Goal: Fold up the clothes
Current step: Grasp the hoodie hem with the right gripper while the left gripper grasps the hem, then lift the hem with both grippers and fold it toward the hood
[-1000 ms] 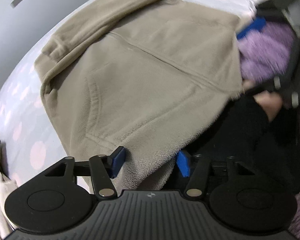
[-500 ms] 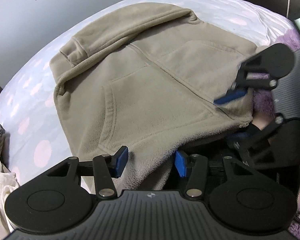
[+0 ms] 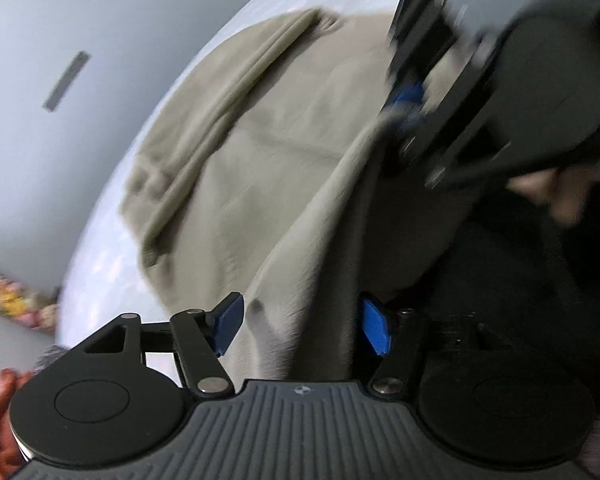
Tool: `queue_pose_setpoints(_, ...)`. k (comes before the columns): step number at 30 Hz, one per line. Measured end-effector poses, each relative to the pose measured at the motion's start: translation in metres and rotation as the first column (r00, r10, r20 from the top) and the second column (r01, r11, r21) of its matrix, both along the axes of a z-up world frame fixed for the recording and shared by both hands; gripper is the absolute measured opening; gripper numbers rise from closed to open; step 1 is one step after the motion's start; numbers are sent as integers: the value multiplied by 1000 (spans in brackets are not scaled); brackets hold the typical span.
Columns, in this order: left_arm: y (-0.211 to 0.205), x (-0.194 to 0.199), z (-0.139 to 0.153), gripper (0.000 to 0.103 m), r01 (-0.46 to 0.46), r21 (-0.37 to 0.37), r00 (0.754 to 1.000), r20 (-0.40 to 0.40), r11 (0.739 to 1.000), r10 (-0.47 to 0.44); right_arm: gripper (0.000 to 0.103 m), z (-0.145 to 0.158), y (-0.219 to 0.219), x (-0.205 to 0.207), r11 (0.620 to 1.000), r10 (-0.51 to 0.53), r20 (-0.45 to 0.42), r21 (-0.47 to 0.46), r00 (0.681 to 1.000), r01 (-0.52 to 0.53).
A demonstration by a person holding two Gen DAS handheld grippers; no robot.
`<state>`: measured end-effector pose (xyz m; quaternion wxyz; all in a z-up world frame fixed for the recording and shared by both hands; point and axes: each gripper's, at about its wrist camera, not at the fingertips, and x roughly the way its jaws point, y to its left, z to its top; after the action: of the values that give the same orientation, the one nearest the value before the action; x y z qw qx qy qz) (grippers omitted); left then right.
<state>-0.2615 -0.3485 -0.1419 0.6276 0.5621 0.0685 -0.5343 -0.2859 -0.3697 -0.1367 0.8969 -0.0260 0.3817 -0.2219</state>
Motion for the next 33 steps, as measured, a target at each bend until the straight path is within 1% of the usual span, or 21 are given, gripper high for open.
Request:
queue_pose_setpoints(1,-3,4,-1,54,-24,-7,1000,2,1000,24,16,3,1,0,1000,1,2,-9,1000,-1)
queue_pose_setpoints(2,-5,10,0,50,-52,-16,998,-38,999,51,16,5,2,-1,1000,1,2,-14,1000,-1)
queue_pose_setpoints(4,-7,23,10,37,-117,-49,981,-158,992,108,16,8,3,-2,1000,3,-2,-24,1000,-3)
queue_pose_setpoints(6,-7,37,21,28,-177,-92,958,-244,980,150,16,8,4,-1,999,5,-10,-33,1000,-5)
queue_pose_setpoints(8,-7,46,29,21,-214,-136,943,-287,967,168,19,8,7,0,999,8,-20,-42,1000,-9)
queue_pose_setpoints(9,-8,49,33,18,-228,-149,937,-303,962,175,23,8,10,0,999,10,-28,-53,1000,-11)
queue_pose_setpoints(10,-8,51,36,17,-242,-161,930,-319,957,181,36,8,13,0,997,12,-42,-76,999,-15)
queue_pose_setpoints(11,-9,52,38,17,-243,-173,930,-321,955,179,52,8,17,0,995,14,-56,-99,998,-20)
queue_pose_setpoints(13,-12,52,41,16,-246,-195,930,-325,950,174,62,7,23,0,986,13,-95,-161,995,-29)
queue_pose_setpoints(14,-13,52,43,16,-247,-207,929,-330,947,170,63,5,25,-1,981,9,-121,-190,993,-32)
queue_pose_setpoints(17,-13,50,50,15,-248,-243,928,-337,938,158,65,-2,22,-2,975,-30,-211,-220,977,-18)
queue_pose_setpoints(20,-15,47,56,15,-247,-271,930,-337,930,149,66,-6,12,-10,974,-97,-244,-223,965,42)
queue_pose_setpoints(22,-17,47,59,15,-247,-284,930,-338,927,145,66,-6,1,-16,969,-152,-258,-227,954,93)
queue_pose_setpoints(24,-18,47,62,15,-253,-296,928,-342,921,145,66,-2,-10,-22,966,-184,-249,-227,951,127)
queue_pose_setpoints(26,-21,48,66,14,-264,-311,926,-345,913,151,66,3,-18,-25,957,-207,-232,-252,950,147)
queue_pose_setpoints(28,-23,48,71,14,-266,-323,927,-344,908,150,66,4,-21,-25,956,-199,-250,-262,948,132)
queue_pose_setpoints(31,-28,47,76,14,-265,-337,929,-342,903,144,66,1,-16,-28,969,-141,-286,-236,948,73)
queue_pose_setpoints(33,-31,48,80,14,-266,-346,926,-351,900,139,68,1,-15,-31,973,-127,-291,-223,948,62)
